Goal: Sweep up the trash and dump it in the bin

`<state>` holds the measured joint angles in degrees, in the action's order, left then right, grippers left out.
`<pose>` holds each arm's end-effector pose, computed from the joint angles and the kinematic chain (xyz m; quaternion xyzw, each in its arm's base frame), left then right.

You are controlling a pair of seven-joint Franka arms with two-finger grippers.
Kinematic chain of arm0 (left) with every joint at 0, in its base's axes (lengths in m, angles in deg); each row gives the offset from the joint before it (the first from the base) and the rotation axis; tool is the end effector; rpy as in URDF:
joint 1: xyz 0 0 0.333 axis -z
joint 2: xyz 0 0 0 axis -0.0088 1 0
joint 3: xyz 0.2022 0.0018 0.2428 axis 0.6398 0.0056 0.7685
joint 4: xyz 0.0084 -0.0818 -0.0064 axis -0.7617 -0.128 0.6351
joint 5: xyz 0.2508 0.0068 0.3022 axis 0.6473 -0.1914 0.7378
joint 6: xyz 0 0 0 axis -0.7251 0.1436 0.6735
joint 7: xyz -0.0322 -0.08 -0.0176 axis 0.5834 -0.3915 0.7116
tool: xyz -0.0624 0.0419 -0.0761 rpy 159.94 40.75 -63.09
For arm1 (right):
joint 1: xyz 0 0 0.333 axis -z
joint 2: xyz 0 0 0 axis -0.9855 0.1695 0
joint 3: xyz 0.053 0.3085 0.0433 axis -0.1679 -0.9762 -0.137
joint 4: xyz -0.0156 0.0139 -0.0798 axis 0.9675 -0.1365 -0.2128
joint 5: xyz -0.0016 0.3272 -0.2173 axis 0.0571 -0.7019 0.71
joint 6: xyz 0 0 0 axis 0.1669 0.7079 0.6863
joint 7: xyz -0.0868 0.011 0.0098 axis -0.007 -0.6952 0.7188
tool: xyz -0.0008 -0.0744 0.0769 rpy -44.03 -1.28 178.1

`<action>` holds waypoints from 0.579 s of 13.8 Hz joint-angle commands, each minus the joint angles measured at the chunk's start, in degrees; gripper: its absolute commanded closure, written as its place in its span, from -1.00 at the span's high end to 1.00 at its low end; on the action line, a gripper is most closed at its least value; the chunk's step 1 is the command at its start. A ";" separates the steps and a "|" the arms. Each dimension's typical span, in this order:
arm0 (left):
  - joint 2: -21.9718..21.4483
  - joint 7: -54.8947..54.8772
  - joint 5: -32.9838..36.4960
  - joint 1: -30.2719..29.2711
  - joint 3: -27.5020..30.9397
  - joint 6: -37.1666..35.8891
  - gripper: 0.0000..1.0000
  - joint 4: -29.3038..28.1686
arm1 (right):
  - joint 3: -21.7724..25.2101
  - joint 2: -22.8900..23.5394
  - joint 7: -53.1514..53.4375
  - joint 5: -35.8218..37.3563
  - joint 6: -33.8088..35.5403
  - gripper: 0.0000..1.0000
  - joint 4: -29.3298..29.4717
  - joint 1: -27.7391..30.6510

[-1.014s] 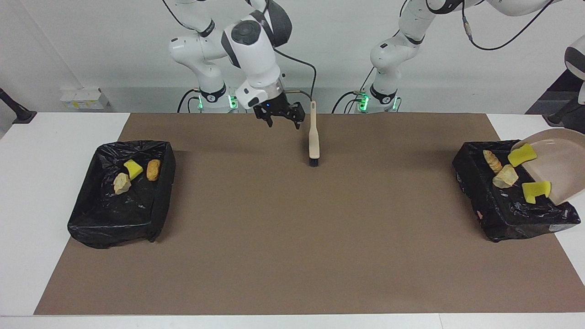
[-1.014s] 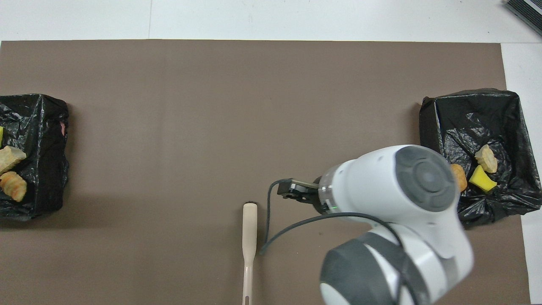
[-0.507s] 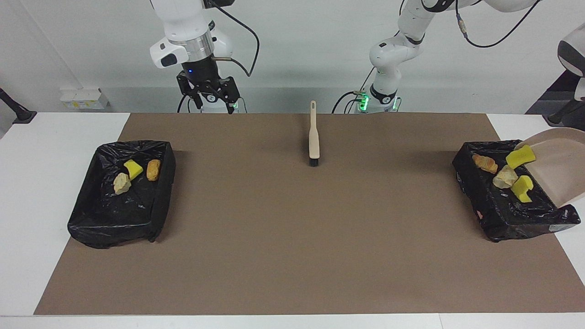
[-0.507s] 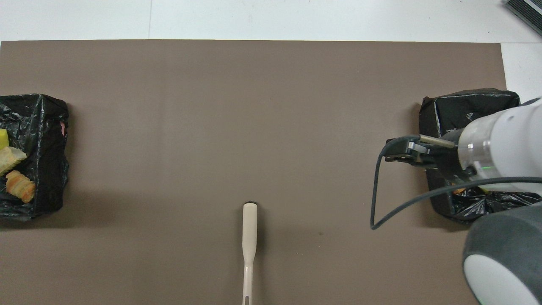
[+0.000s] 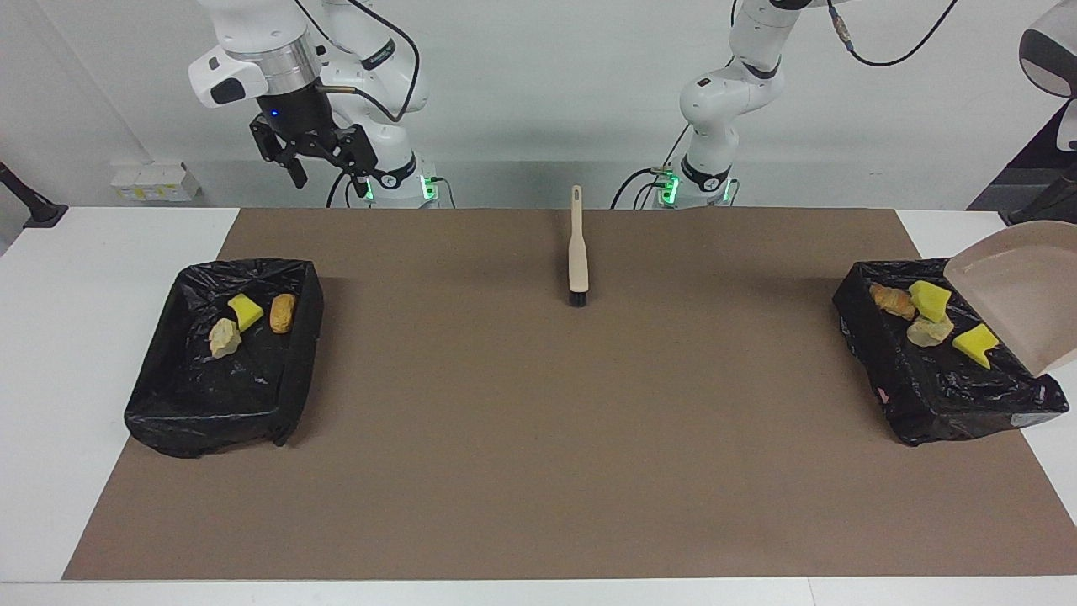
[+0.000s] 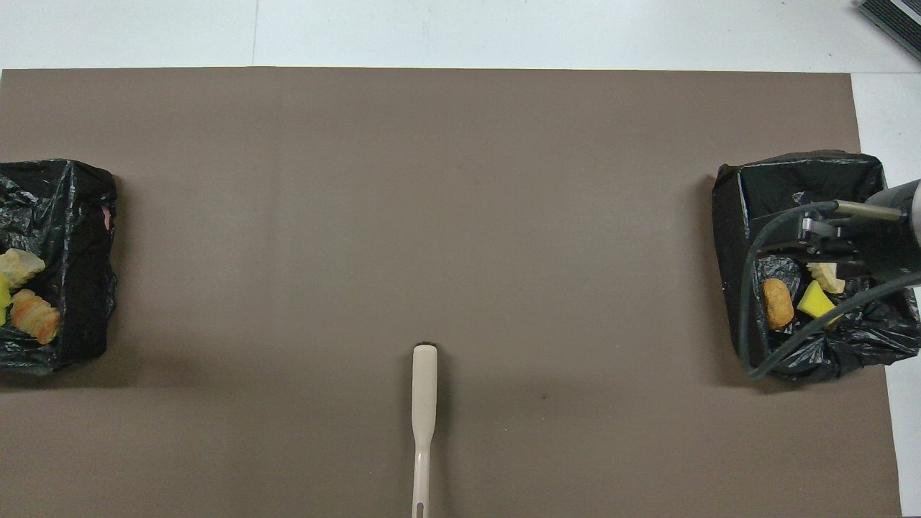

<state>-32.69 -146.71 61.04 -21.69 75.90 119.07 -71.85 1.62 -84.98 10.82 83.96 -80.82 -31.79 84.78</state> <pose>0.5832 0.2191 0.6611 -0.6667 0.6317 0.2286 0.3229 0.5255 0.0634 0.6715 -0.9946 0.1028 -0.0061 0.0088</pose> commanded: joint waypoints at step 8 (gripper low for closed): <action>-6.73 28.22 -34.76 6.96 -1.13 -8.92 -1.00 -8.78 | -0.03 0.92 -3.14 0.68 1.06 1.00 1.73 1.27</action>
<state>-36.29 -126.94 28.36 -19.70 74.51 110.96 -75.13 1.78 -83.97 8.72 84.29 -80.81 -30.68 85.22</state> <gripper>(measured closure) 0.674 0.000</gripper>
